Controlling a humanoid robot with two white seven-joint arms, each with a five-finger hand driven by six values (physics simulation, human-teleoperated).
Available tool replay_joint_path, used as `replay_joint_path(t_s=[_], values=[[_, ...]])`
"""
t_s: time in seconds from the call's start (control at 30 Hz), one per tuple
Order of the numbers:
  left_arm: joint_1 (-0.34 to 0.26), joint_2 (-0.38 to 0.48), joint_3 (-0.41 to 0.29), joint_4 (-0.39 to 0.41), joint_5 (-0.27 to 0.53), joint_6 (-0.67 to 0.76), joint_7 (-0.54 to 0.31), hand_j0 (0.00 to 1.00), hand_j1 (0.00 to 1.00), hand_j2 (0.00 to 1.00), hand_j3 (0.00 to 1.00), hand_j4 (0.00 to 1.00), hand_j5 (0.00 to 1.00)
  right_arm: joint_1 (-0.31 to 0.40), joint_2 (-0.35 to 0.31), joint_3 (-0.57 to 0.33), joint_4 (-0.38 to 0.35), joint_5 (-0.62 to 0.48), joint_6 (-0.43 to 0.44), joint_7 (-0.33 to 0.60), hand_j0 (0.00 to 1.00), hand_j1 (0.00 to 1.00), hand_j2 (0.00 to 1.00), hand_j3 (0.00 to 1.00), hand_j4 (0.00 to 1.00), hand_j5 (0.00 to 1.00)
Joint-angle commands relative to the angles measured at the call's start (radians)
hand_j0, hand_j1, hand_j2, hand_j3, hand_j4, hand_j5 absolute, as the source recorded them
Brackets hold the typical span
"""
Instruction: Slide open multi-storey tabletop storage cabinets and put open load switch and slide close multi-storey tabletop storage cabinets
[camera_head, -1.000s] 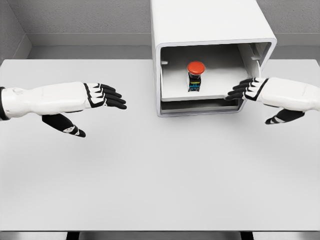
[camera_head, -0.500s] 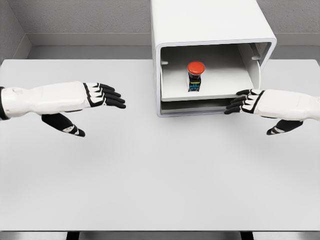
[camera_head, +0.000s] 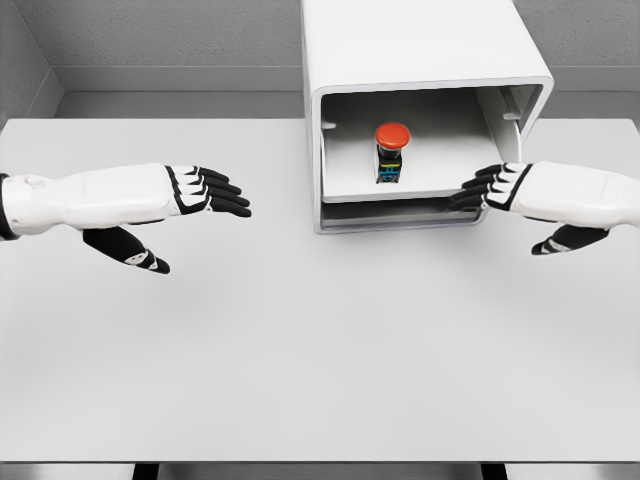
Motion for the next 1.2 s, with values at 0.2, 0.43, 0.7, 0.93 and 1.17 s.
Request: replay_joint_path(t_s=[0.2,0.43,0.7,0.93,1.17], values=[[-0.003,-0.002,0.000,0.011,0.007,0.003,0.000,1.00,1.00,1.00,1.00,1.00,1.00,-0.009,-0.024,-0.008,0.000,-0.006,0.002,0.000,0.72,0.72,0.72,0.72,0.72,0.72],[-0.005,-0.001,0.000,0.011,0.007,0.003,0.000,1.00,1.00,1.00,1.00,1.00,1.00,-0.014,-0.010,-0.007,-0.002,-0.006,0.002,0.000,0.57,0.57,0.57,0.57,0.57,0.57],[-0.002,0.001,0.001,0.011,0.007,0.003,0.000,1.00,1.00,1.00,1.00,1.00,1.00,-0.011,0.019,-0.001,-0.002,-0.006,0.002,0.002,0.45,0.45,0.45,0.45,0.45,0.45],[0.000,0.001,0.003,0.011,0.007,0.003,0.000,1.00,1.00,1.00,1.00,1.00,1.00,-0.003,0.080,0.010,0.000,-0.008,0.002,0.031,0.45,0.45,0.45,0.45,0.45,0.45],[0.000,0.001,0.003,0.011,0.009,0.003,0.000,1.00,1.00,1.00,1.00,1.00,1.00,-0.005,0.138,0.018,0.007,-0.001,0.002,0.115,0.46,0.46,0.46,0.46,0.46,0.46]])
